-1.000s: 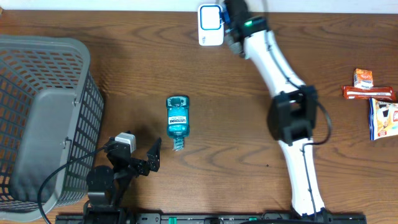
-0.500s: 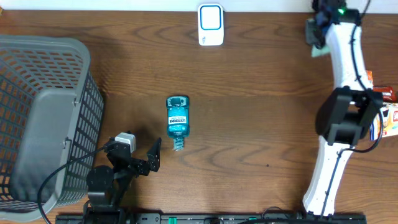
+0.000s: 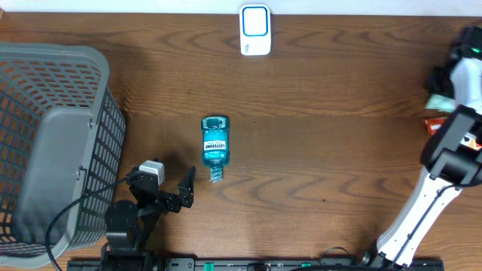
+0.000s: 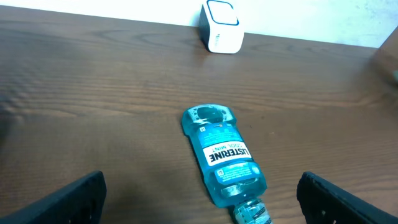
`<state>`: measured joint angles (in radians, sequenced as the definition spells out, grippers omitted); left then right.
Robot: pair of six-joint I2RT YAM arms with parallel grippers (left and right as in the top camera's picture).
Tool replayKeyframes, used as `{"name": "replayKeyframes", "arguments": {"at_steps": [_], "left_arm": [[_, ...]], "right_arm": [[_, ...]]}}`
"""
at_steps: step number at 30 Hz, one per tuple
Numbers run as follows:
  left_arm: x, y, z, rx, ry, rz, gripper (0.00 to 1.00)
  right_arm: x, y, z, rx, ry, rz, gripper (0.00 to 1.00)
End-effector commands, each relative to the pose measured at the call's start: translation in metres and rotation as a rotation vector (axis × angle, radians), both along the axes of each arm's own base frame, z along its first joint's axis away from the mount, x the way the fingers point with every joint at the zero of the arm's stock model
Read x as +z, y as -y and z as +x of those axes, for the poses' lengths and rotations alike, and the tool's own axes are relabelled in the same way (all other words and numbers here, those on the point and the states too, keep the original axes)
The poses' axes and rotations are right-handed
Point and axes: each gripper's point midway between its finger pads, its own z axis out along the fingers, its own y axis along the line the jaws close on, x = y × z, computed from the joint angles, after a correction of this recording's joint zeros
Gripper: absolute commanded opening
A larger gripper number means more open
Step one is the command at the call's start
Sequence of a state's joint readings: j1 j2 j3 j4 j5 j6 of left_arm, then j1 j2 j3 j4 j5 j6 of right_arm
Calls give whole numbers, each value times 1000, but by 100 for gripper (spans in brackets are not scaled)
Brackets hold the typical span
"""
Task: Scan the item barcode
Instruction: 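Carry the wet-wipes pack to the right edge and release it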
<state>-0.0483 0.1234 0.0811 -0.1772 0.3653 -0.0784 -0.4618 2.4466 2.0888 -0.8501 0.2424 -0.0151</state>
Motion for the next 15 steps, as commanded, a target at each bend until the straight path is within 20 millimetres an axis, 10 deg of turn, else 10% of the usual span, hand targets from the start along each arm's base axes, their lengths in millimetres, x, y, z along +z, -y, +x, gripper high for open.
{"name": "replayKeyframes", "arguments": {"at_steps": [1, 2, 15], "left_arm": [[-13, 1, -3, -9, -42, -1, 98], [-13, 1, -3, -9, -42, -1, 98], [-13, 1, -3, -9, -42, -1, 98]], "right_arm": [[31, -20, 25, 46, 173, 180, 88], [39, -26, 30, 67, 208, 216, 99], [228, -140, 62, 298, 583, 373, 99]]}}
